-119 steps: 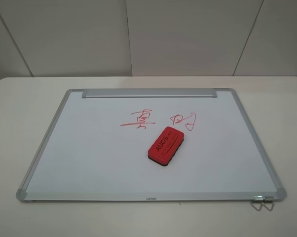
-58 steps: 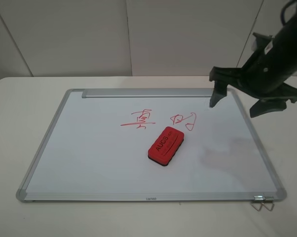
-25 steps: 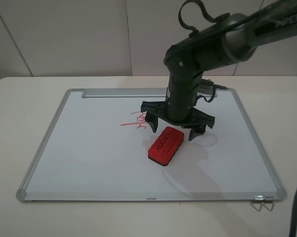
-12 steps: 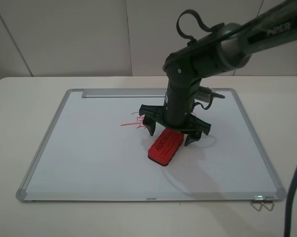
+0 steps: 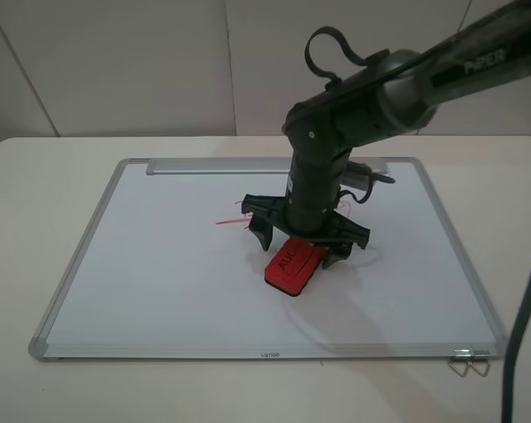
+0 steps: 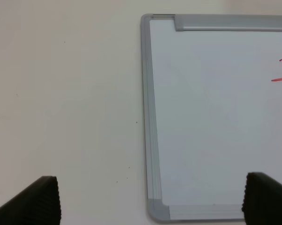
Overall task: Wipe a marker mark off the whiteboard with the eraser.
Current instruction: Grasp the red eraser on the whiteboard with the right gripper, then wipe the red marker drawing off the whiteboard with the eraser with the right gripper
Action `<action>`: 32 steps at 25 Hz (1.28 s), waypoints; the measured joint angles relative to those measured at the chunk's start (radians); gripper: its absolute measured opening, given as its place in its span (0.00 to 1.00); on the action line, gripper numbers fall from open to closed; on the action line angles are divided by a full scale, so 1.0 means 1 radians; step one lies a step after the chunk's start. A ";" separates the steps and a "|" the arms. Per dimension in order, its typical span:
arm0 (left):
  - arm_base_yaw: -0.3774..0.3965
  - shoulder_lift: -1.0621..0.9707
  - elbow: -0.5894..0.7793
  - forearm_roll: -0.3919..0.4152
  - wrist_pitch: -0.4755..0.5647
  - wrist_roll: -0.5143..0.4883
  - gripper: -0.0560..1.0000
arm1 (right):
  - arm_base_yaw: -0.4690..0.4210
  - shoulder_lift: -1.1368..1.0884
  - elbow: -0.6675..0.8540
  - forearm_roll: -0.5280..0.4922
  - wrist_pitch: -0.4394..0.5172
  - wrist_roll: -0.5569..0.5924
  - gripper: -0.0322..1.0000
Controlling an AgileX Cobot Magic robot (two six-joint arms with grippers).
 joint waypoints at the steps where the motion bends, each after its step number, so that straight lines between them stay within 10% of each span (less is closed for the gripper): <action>1: 0.000 0.000 0.000 0.000 0.000 0.000 0.79 | 0.000 0.001 0.000 0.001 0.000 0.000 0.72; 6: 0.000 0.000 0.000 0.000 0.000 0.000 0.79 | 0.000 0.001 0.000 0.001 0.016 0.001 0.56; 20: 0.000 0.000 0.000 0.000 0.000 0.000 0.79 | 0.000 -0.001 0.000 -0.021 0.025 -0.035 0.56; 32: 0.000 0.000 0.000 0.000 0.000 0.000 0.79 | 0.000 -0.063 -0.236 -0.063 0.209 -0.666 0.56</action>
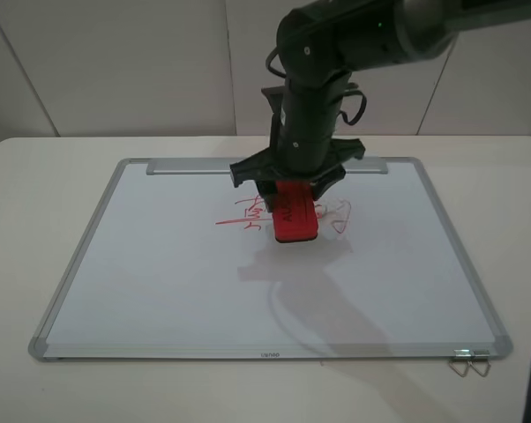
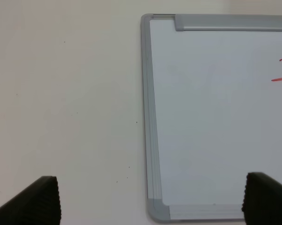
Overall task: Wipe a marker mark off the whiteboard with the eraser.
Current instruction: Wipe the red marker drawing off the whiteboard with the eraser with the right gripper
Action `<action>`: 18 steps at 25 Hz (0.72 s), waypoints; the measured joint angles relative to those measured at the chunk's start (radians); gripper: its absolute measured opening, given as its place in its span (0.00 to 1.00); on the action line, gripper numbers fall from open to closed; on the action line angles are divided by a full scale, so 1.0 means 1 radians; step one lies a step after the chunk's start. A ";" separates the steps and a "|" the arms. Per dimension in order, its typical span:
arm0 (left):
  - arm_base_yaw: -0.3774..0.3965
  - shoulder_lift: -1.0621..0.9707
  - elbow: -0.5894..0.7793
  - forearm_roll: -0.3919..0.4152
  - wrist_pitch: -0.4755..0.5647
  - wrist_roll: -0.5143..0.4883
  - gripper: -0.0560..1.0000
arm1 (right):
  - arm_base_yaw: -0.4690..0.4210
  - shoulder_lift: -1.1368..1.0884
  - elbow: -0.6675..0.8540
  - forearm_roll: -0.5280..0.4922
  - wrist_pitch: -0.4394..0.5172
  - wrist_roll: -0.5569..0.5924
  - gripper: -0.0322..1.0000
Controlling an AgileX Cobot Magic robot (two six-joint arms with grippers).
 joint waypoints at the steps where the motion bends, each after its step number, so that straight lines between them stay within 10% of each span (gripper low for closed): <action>1: 0.000 0.000 0.000 0.000 0.000 0.000 0.79 | 0.000 0.003 -0.020 0.002 0.007 -0.033 0.56; 18: 0.000 0.000 0.000 0.000 0.000 0.000 0.79 | 0.052 0.367 -0.457 0.041 0.156 -0.333 0.56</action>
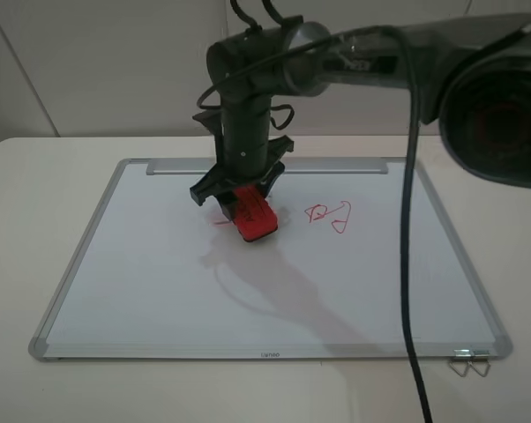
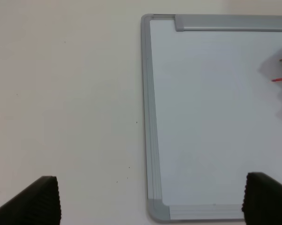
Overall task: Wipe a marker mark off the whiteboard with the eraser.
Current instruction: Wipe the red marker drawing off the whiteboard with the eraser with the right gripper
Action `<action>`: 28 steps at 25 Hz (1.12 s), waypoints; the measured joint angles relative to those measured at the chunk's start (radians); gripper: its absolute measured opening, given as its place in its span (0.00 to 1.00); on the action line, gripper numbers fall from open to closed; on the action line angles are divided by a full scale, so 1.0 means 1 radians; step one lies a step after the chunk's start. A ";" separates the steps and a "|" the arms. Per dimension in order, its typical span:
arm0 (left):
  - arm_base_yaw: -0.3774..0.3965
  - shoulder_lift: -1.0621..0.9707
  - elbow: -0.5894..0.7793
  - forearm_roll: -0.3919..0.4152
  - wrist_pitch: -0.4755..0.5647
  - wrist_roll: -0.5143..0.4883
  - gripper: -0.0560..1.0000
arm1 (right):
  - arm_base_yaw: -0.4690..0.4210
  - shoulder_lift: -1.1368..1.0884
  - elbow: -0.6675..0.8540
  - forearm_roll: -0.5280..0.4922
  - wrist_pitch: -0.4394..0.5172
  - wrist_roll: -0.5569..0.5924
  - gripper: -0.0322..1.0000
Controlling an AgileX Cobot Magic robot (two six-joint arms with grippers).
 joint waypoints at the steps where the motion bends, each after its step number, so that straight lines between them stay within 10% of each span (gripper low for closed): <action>1: 0.000 0.000 0.000 0.000 0.000 0.000 0.79 | 0.007 0.012 -0.009 0.003 0.002 0.000 0.56; 28: 0.000 0.000 0.000 0.000 0.000 0.000 0.79 | -0.013 0.116 -0.112 0.000 0.043 0.052 0.56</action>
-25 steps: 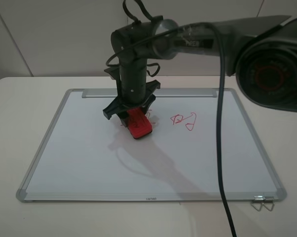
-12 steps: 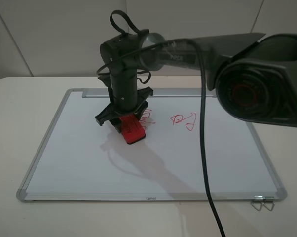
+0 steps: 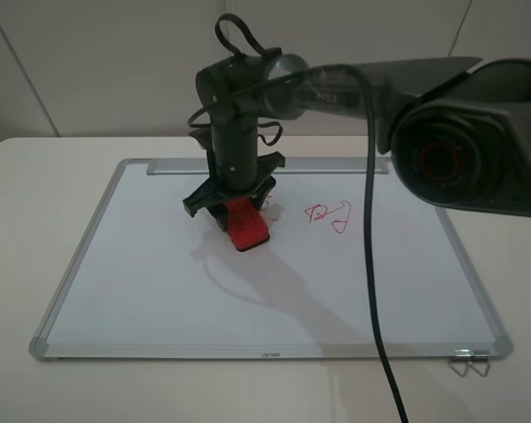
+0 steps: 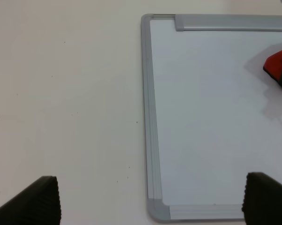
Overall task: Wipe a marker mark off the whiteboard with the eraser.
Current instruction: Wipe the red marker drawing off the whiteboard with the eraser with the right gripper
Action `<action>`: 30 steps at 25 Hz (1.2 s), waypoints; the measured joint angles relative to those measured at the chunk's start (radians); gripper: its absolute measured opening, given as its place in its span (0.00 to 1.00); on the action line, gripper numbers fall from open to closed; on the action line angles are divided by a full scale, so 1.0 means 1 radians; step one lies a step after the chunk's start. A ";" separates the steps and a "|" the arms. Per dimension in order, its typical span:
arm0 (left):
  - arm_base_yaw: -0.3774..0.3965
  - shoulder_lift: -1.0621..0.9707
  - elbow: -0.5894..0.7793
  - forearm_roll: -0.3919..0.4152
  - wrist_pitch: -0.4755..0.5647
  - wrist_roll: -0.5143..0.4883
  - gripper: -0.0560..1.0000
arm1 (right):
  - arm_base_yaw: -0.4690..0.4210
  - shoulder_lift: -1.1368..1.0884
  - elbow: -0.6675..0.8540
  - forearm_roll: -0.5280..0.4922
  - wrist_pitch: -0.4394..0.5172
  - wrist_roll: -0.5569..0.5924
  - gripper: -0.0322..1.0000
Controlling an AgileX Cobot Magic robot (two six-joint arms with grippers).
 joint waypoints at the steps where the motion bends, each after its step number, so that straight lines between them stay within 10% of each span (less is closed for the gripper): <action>1: 0.000 0.000 0.000 0.000 0.000 0.000 0.79 | -0.014 0.000 0.000 0.001 0.000 0.000 0.56; 16: 0.000 0.000 0.000 0.000 0.000 0.000 0.79 | -0.132 0.000 0.000 0.015 -0.010 0.000 0.56; 30: 0.000 0.000 0.000 0.000 0.000 0.000 0.79 | 0.031 0.007 0.000 0.013 -0.074 -0.003 0.54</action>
